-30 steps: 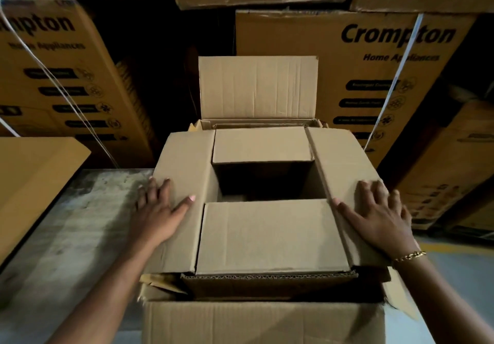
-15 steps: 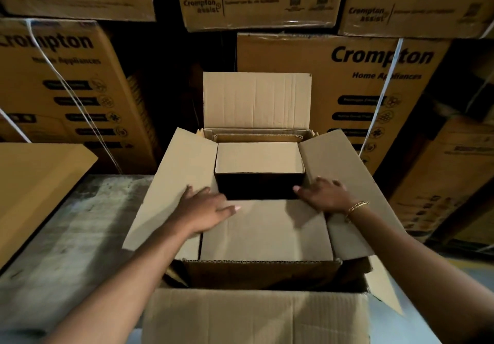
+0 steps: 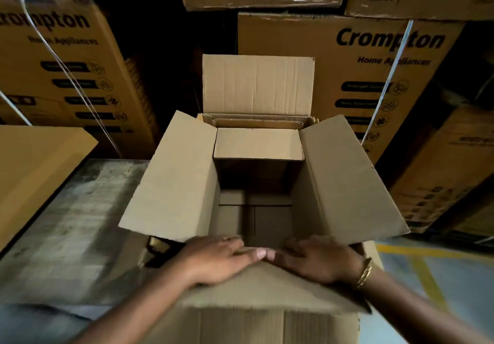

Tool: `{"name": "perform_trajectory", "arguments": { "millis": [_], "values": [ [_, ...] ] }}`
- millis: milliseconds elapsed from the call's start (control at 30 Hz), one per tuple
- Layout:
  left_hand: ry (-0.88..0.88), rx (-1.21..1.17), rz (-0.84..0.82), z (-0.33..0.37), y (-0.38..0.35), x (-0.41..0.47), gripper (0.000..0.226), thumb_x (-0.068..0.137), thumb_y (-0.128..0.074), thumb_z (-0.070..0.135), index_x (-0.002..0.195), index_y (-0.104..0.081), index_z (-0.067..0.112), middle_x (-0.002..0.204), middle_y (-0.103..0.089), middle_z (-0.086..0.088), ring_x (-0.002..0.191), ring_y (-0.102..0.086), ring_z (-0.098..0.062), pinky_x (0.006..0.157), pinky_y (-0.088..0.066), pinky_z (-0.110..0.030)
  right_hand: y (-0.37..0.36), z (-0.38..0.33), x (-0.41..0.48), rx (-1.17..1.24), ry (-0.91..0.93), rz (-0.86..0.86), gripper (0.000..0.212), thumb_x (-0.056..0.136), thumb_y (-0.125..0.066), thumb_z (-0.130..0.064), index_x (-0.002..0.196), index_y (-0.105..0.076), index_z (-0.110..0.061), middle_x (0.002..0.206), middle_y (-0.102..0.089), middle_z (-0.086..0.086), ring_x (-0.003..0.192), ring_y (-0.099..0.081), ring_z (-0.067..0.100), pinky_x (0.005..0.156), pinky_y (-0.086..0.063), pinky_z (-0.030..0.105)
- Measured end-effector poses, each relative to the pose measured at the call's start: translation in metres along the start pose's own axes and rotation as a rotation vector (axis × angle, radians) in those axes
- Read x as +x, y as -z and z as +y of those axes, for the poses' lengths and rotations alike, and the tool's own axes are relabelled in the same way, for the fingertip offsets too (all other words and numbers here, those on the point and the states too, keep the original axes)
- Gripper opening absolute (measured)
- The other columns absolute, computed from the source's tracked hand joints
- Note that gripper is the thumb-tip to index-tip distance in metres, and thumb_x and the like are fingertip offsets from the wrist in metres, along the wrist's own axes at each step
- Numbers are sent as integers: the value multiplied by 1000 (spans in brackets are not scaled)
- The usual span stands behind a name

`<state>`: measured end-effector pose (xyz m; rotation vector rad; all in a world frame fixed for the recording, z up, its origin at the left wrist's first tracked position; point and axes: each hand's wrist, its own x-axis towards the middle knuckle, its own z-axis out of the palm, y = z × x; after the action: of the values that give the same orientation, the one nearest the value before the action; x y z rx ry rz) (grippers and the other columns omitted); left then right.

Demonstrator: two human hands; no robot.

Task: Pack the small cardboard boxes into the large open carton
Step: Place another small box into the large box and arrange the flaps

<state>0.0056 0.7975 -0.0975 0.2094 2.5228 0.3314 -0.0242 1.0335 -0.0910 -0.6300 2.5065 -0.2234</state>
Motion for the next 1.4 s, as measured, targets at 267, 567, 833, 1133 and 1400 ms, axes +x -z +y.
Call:
{"name": "perform_trajectory", "arguments": {
  "millis": [267, 567, 833, 1133, 1400],
  "values": [
    [-27, 184, 515, -4, -44, 7, 77, 87, -4, 83, 122, -51, 33, 122, -61, 8, 112, -53, -18, 95, -34, -45, -42, 2, 7, -107, 96, 614, 62, 86, -21, -87, 77, -43, -30, 74, -59, -5, 73, -61, 22, 65, -36, 37],
    [-16, 200, 569, -2, -43, 5, 74, 89, -5, 81, 119, -51, 32, 115, -59, 8, 105, -52, -18, 93, -35, -44, -40, 1, 3, -136, 96, 664, 60, 87, -21, -84, 79, -44, -29, 76, -56, -7, 75, -57, 18, 68, -39, 36],
    [-8, 3, -60, -5, 4, 4, 106, 65, -6, 100, 138, -45, 34, 149, -47, 6, 132, -46, -19, 105, -36, -39, 4, 5, 25, -20, 29, 136, 89, 71, -12, -96, 98, -61, -27, 91, -70, -2, 90, -68, 25, 78, -52, 37],
    [64, 64, 54, -24, 94, 161, 72, 96, -47, 63, 151, -41, 16, 156, -41, -13, 140, -42, -31, 106, -38, -33, 88, 45, 196, 204, -176, 99, 65, 94, -48, -64, 138, -54, -17, 140, -56, 11, 121, -54, 29, 95, -42, 34],
    [65, 267, 371, -49, 128, 211, 91, 83, -47, 74, 155, -23, 23, 157, -30, -10, 143, -29, -34, 108, -31, -51, 79, 68, 231, -133, -240, 502, 76, 87, -45, -70, 141, -35, -18, 147, -42, 17, 139, -36, 37, 109, -34, 51]
  ]
}}
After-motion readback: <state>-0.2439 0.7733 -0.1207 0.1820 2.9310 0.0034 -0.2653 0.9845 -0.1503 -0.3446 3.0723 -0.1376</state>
